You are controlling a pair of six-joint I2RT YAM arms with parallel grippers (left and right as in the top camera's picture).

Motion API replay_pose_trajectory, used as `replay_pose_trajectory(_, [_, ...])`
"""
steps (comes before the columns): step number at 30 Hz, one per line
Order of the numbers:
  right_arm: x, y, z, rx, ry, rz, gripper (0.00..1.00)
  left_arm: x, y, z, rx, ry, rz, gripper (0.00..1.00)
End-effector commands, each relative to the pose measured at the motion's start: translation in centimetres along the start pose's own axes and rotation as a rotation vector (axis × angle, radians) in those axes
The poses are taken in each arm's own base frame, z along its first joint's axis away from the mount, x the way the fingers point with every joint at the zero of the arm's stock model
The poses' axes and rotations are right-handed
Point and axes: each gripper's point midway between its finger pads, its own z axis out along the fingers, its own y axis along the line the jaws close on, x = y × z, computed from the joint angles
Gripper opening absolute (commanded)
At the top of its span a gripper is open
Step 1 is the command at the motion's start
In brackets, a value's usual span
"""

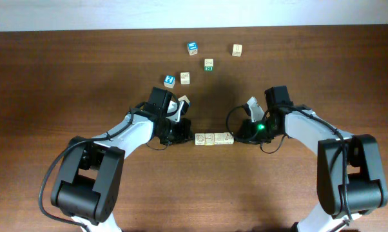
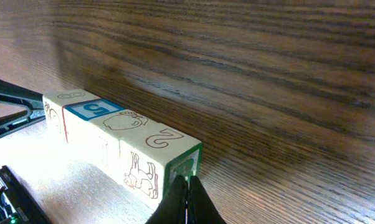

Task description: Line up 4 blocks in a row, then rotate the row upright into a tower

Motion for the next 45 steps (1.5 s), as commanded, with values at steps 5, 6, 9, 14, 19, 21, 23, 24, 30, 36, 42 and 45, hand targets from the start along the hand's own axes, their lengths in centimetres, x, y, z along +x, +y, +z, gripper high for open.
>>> replay_pose_trajectory(5, [0.3, 0.3, 0.3, -0.014, 0.011, -0.016, 0.04, -0.2, -0.2, 0.1, 0.017, 0.005, 0.017, 0.0])
replay_pose_trajectory(6, [0.3, 0.3, 0.3, -0.014, 0.011, -0.016, 0.04, -0.2, -0.2, 0.1, 0.017, 0.005, 0.017, 0.0])
replay_pose_trajectory(9, [0.4, 0.1, 0.6, -0.015, 0.02, -0.009, 0.04, -0.2, -0.2, 0.1, 0.017, 0.005, 0.017, 0.0])
replay_pose_trajectory(14, [0.4, 0.0, 0.7, -0.017, 0.02, -0.009, 0.04, -0.2, -0.2, 0.1, 0.017, 0.005, 0.017, 0.0])
replay_pose_trajectory(19, [0.4, 0.7, 0.6, -0.055, 0.021, -0.032, 0.04, -0.2, -0.2, 0.1, 0.017, 0.005, 0.017, 0.0])
replay_pose_trajectory(21, [0.4, 0.7, 0.6, -0.055, 0.021, -0.032, 0.04, -0.2, -0.2, 0.1, 0.017, 0.005, 0.017, 0.0])
replay_pose_trajectory(23, [0.5, 1.8, 0.1, -0.1, 0.039, -0.073, 0.04, -0.2, -0.2, 0.1, 0.017, 0.005, 0.017, 0.0])
replay_pose_trajectory(24, [0.5, 2.0, -0.1, -0.102, 0.048, -0.066, 0.04, -0.2, -0.2, 0.1, 0.017, 0.004, 0.017, 0.0])
replay_pose_trajectory(30, [0.4, 3.0, -0.3, -0.155, 0.055, -0.003, 0.04, -0.2, -0.2, 0.1, 0.018, 0.004, 0.018, 0.0])
replay_pose_trajectory(36, [0.4, 1.4, -0.1, -0.057, 0.055, 0.14, 0.04, -0.2, -0.3, 0.1, 0.021, 0.003, 0.019, 0.0])
replay_pose_trajectory(42, [0.9, 0.5, 1.2, -0.016, 0.085, 0.222, 0.04, -0.2, -0.3, 0.1, 0.021, 0.004, 0.019, 0.0])
replay_pose_trajectory(45, [0.9, 0.6, 1.2, -0.02, 0.085, 0.221, 0.04, -0.2, -0.3, 0.1, 0.021, 0.004, 0.019, 0.0])
